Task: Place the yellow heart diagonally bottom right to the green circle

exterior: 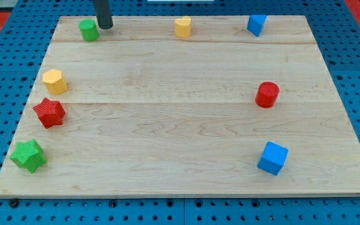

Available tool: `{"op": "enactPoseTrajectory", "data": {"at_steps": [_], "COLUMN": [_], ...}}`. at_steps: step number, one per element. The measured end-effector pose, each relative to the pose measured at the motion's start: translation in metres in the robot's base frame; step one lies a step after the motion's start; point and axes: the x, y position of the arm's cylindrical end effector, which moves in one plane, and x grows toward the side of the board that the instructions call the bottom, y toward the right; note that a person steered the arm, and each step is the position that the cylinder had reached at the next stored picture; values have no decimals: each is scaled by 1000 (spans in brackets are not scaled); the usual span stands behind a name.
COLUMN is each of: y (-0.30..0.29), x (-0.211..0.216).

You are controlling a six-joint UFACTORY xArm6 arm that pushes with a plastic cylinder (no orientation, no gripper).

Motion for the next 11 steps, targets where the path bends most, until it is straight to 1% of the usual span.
{"op": "enactPoseTrajectory", "data": {"at_steps": [1,2,3,4,5,6,7,8,9,10,11], "y": [15,110,156,209,205,189,158,101,101,146,117], "x": [-10,-29,-27,1,34,-6,24,59,61,36,6]}}
